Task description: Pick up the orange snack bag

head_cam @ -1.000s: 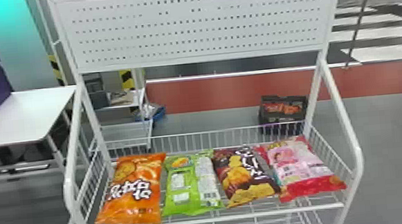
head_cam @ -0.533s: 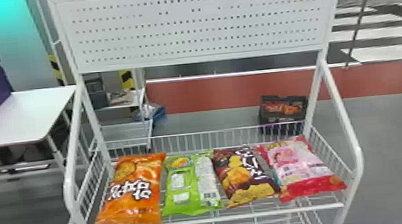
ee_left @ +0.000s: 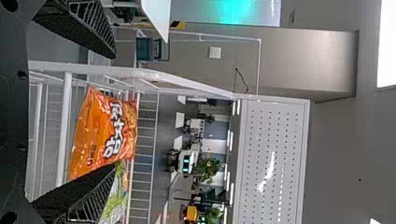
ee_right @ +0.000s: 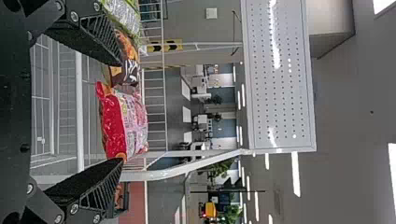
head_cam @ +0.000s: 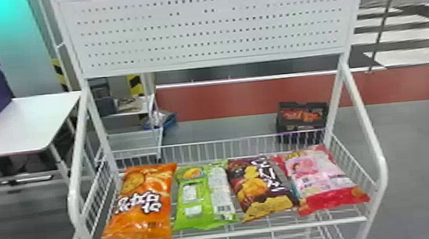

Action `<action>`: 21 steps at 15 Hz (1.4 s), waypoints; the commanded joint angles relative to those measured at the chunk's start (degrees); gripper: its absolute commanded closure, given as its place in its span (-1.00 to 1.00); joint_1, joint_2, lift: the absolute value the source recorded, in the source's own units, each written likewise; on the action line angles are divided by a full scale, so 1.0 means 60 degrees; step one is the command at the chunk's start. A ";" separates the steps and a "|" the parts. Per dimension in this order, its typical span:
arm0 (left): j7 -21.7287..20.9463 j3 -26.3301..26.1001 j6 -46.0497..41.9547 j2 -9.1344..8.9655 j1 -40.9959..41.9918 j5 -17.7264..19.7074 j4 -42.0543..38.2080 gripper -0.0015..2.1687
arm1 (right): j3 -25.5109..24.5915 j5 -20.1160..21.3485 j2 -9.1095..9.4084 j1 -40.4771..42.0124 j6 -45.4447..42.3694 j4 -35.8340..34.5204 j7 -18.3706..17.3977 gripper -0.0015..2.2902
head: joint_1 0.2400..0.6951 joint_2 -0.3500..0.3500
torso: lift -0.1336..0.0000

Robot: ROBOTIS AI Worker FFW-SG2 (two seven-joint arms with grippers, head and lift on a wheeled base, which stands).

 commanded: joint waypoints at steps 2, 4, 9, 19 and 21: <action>-0.0093 -0.0212 0.1589 -0.0033 -0.1431 0.0106 0.0263 -0.93 | 0.0015 0.0047 0.0022 0.0001 0.0000 0.0001 0.0000 -0.85 | 0.14 0.00 | 1.00; -0.0078 -0.0563 0.2556 -0.0047 -0.2397 0.0194 0.0498 -0.92 | 0.0059 0.0062 0.0037 0.0001 0.0000 0.0001 0.0000 -0.85 | 0.14 0.00 | 1.00; -0.0093 -0.1120 0.4518 -0.0428 -0.4331 0.0414 0.1289 -0.91 | 0.0074 0.0062 0.0051 -0.0043 0.0000 0.0074 0.0000 -0.85 | 0.14 0.00 | 1.00; -0.0239 -0.1501 0.6599 -0.0911 -0.6968 0.0575 0.3149 -0.91 | 0.0118 0.0033 0.0037 -0.0145 -0.0029 0.0148 0.0000 -0.85 | 0.14 0.00 | 1.00; -0.0269 -0.1559 0.6892 -0.0926 -0.7275 0.0648 0.3427 -0.91 | 0.0103 0.0033 0.0037 -0.0131 -0.0029 0.0148 0.0000 -0.85 | 0.14 0.00 | 1.00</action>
